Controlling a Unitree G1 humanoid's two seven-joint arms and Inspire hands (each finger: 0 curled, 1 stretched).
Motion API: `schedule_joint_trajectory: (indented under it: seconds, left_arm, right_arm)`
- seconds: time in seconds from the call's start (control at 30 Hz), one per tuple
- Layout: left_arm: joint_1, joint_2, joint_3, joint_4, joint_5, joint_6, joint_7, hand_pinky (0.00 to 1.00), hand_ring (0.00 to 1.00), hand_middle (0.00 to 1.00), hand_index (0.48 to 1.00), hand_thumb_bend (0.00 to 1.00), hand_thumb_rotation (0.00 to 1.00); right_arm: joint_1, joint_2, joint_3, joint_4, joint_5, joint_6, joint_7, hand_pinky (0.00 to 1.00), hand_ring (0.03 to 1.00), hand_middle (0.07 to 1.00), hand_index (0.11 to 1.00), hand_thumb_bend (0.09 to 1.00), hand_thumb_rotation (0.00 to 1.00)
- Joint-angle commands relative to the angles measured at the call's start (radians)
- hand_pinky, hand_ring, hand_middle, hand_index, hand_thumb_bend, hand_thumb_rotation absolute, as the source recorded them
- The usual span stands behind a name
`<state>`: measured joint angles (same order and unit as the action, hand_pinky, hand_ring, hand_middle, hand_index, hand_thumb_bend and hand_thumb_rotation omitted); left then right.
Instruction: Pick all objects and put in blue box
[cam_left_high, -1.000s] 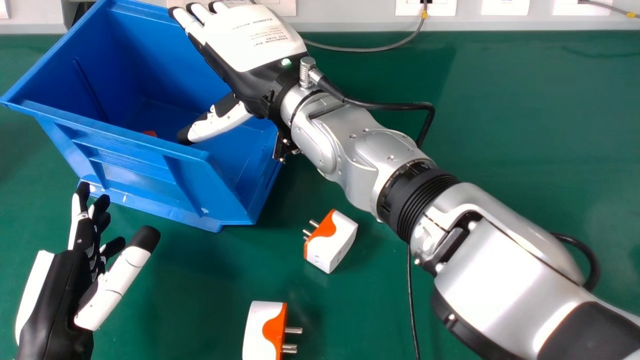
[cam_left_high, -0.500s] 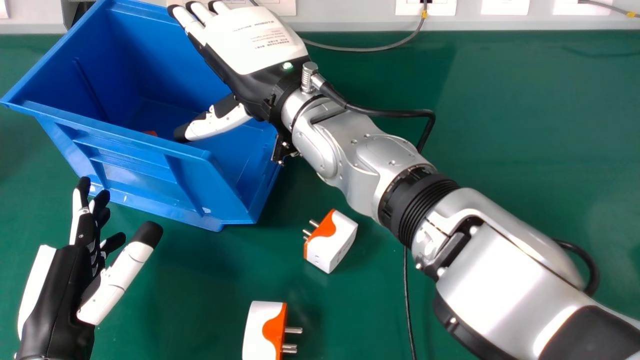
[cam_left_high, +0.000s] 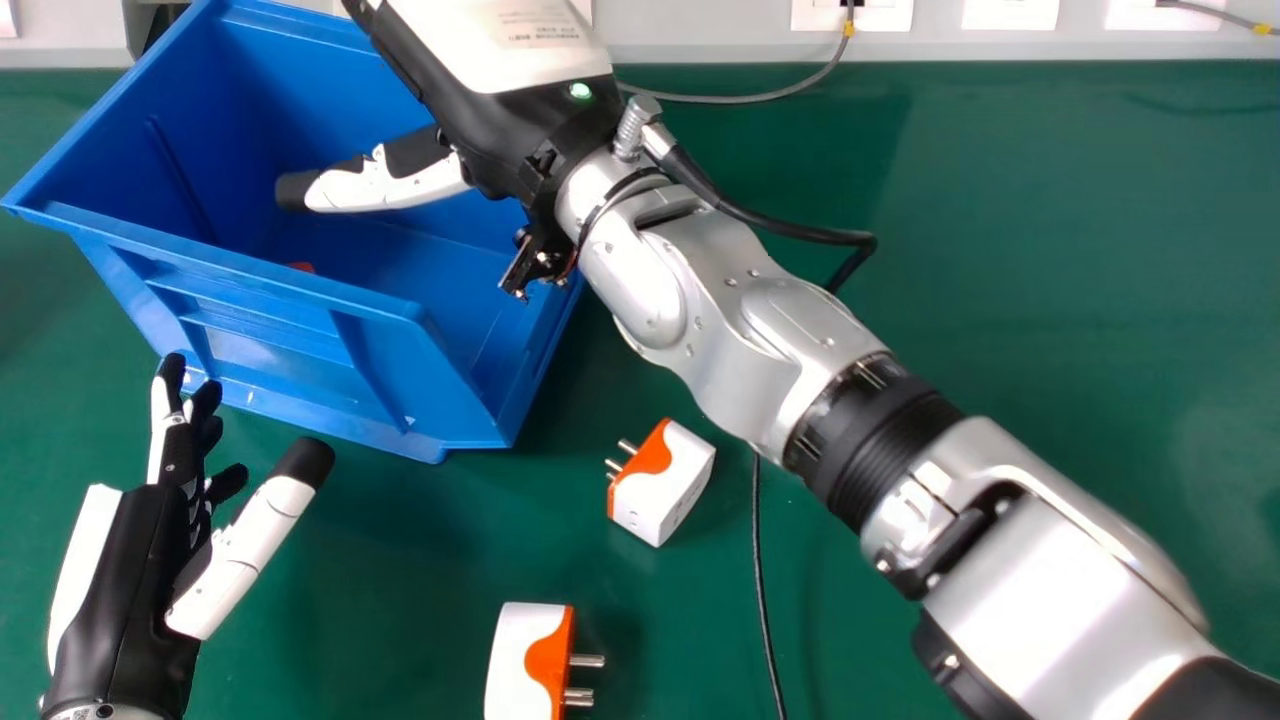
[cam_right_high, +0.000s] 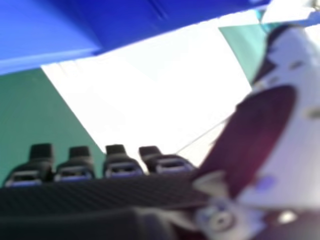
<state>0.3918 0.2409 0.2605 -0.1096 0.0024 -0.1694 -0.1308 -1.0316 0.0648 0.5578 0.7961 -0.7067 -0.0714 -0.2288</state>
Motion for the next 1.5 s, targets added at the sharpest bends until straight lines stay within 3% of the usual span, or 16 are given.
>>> schedule_joint_trajectory:
  seconds: [0.0, 0.17, 0.3, 0.37, 0.47, 0.6, 0.87, 1.0, 1.17, 1.47]
  left_arm:
    - [-0.010, 0.008, 0.003, -0.010, 0.002, -0.008, 0.002, 0.94, 1.00, 1.00, 1.000, 0.97, 0.77]
    - [-0.010, 0.018, 0.004, -0.016, 0.000, -0.010, -0.007, 0.94, 1.00, 1.00, 1.000, 0.96, 0.78]
    - [-0.021, 0.028, 0.007, 0.007, 0.001, -0.018, -0.011, 0.95, 1.00, 1.00, 1.000, 0.96, 0.78]
    - [-0.022, 0.032, 0.007, 0.005, 0.000, -0.014, -0.013, 0.95, 1.00, 1.00, 1.000, 0.95, 0.78]
    - [-0.026, 0.036, 0.007, 0.016, -0.006, -0.019, -0.019, 0.95, 1.00, 1.00, 1.000, 0.94, 0.78]
    - [-0.035, 0.041, 0.014, 0.030, -0.023, -0.025, -0.036, 0.97, 1.00, 1.00, 1.000, 0.94, 0.78]
    - [-0.054, 0.041, 0.019, 0.057, -0.022, -0.043, -0.039, 1.00, 1.00, 1.00, 1.000, 0.93, 0.79]
    - [-0.060, 0.048, 0.019, 0.071, -0.012, -0.056, -0.035, 1.00, 1.00, 1.00, 1.000, 0.93, 0.79]
    - [-0.062, 0.053, 0.018, 0.075, -0.010, -0.055, -0.034, 1.00, 1.00, 1.00, 1.000, 0.93, 0.79]
    - [-0.060, 0.053, 0.025, 0.076, -0.025, -0.053, -0.039, 1.00, 1.00, 1.00, 1.000, 0.93, 0.79]
  right_arm:
    - [0.074, -0.046, -0.028, -0.221, -0.009, 0.030, 0.021, 0.96, 1.000, 1.000, 1.000, 0.517, 0.53]
    - [0.266, -0.155, -0.074, -0.597, -0.028, 0.076, 0.106, 0.97, 1.000, 1.000, 1.000, 0.491, 0.55]
    - [0.378, -0.240, -0.108, -0.770, -0.059, 0.091, 0.136, 0.97, 1.000, 1.000, 1.000, 0.482, 0.57]
    - [0.432, -0.278, -0.132, -0.847, -0.080, 0.109, 0.150, 0.97, 1.000, 1.000, 1.000, 0.479, 0.57]
    - [0.507, -0.329, -0.173, -0.935, -0.105, 0.127, 0.170, 0.97, 1.000, 1.000, 1.000, 0.478, 0.57]
    - [0.569, -0.385, -0.224, -1.006, -0.130, 0.144, 0.198, 0.98, 1.000, 1.000, 1.000, 0.489, 0.60]
    - [0.626, -0.477, -0.316, -0.983, -0.129, 0.131, 0.207, 0.98, 1.000, 1.000, 1.000, 0.503, 0.65]
    - [0.660, -0.504, -0.330, -0.952, -0.122, 0.122, 0.214, 0.98, 1.000, 1.000, 1.000, 0.507, 0.65]
    - [0.697, -0.538, -0.328, -0.874, -0.101, 0.088, 0.229, 0.97, 1.000, 1.000, 1.000, 0.507, 0.65]
    - [0.695, -0.592, -0.280, -0.671, -0.102, -0.018, 0.247, 0.97, 1.000, 1.000, 1.000, 0.519, 0.64]
